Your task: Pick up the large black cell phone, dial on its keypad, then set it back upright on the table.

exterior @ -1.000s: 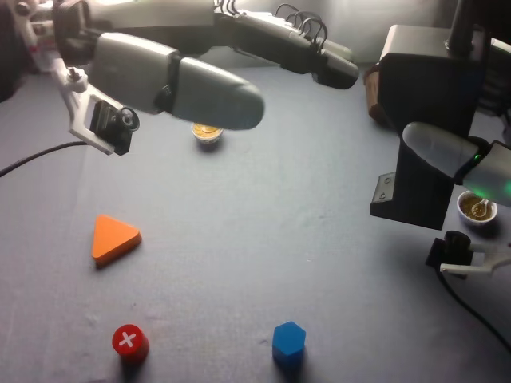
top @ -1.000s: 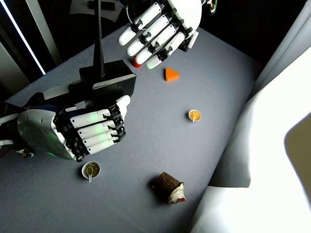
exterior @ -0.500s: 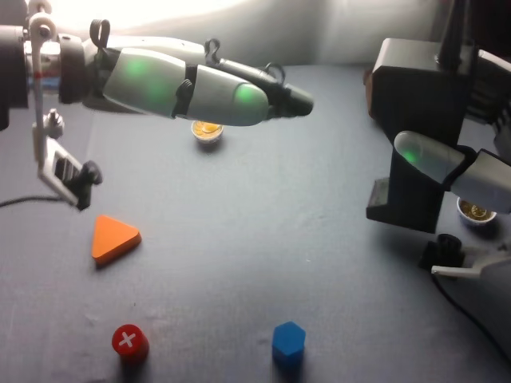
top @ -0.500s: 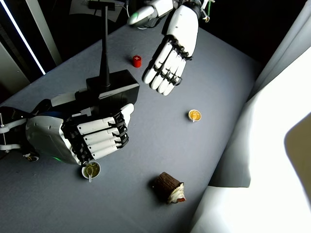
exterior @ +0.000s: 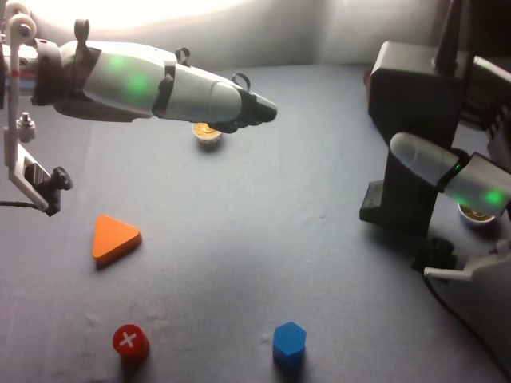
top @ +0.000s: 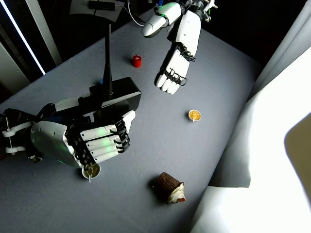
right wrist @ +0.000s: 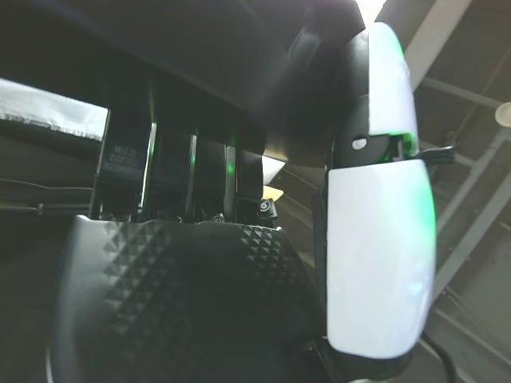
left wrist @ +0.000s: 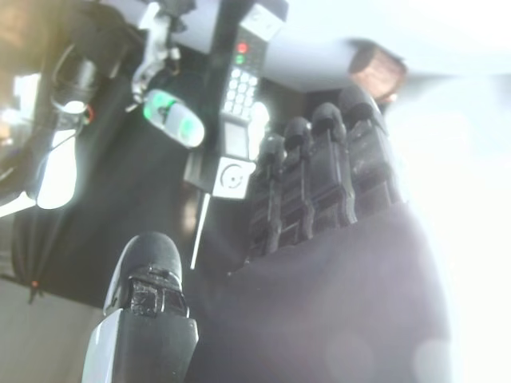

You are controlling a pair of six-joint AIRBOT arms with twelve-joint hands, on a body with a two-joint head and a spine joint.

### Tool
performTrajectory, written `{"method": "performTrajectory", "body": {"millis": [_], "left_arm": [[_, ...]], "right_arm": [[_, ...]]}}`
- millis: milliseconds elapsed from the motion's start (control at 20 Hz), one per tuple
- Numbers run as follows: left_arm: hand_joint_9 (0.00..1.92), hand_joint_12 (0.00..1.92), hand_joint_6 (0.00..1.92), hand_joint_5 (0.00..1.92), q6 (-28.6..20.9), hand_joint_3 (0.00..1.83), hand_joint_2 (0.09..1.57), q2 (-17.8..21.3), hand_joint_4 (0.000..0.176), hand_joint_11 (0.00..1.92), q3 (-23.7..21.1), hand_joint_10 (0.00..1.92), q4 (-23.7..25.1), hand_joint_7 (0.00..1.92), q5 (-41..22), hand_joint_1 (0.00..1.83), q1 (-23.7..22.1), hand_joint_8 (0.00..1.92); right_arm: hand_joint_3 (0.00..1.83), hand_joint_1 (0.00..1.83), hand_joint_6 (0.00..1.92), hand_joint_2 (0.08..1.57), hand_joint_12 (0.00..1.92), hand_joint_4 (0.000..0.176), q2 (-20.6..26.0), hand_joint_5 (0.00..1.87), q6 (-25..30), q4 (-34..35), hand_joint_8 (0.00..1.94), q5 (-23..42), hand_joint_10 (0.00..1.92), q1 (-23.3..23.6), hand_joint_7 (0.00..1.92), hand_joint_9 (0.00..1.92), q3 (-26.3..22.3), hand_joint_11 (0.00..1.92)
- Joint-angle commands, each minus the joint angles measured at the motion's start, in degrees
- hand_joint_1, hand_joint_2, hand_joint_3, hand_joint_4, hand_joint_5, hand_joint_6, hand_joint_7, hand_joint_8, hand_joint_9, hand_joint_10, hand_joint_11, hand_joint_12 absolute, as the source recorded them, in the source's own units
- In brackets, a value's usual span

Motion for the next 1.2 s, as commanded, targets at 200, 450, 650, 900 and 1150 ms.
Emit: {"method": "performTrajectory", "body": {"millis": [200,450,650,900,1150], "left_arm": [[0.13,0.31,0.00,0.22,-1.5,0.00,1.22,0.9,0.000,0.00,-0.6,0.00,-2.4,0.16,-1.5,0.00,-1.4,0.00],[0.14,0.35,0.00,0.24,-2.6,0.00,1.22,0.8,0.000,0.00,-1.4,0.00,0.7,0.16,-1.4,0.07,-2.0,0.00],[0.13,0.33,0.00,0.24,-2.8,0.00,1.21,0.8,0.000,0.00,-2.4,0.00,1.4,0.16,-1.4,0.06,-2.2,0.00],[0.12,0.29,0.00,0.21,-4.1,0.00,1.22,0.8,0.000,0.00,-4.4,0.00,3.5,0.14,-1.4,0.07,-3.3,0.00],[0.12,0.29,0.01,0.22,-5.2,0.00,1.22,0.3,0.000,0.00,-5.4,0.00,5.9,0.15,-1.3,0.02,-5.0,0.00]], "right_arm": [[0.00,1.35,0.95,1.19,1.18,0.000,0.0,0.90,1.5,-1.2,1.40,7.9,1.41,-0.9,0.70,0.82,1.4,0.90],[0.00,1.38,0.95,1.18,1.29,0.000,-0.2,0.89,1.9,-1.2,1.38,7.9,1.39,-1.6,0.71,0.81,1.9,0.87],[0.00,1.38,0.96,1.18,1.30,0.000,-0.1,0.88,1.9,-1.2,1.38,7.9,1.40,-2.0,0.71,0.80,1.9,0.86],[0.00,1.36,0.96,1.18,1.15,0.000,0.1,0.89,1.9,-1.2,1.40,7.9,1.38,-2.1,0.71,0.83,2.0,0.92],[0.00,1.46,0.87,1.15,1.38,0.000,0.2,0.90,1.9,-1.2,1.31,7.9,1.29,-2.2,0.74,0.82,2.2,0.94]]}}
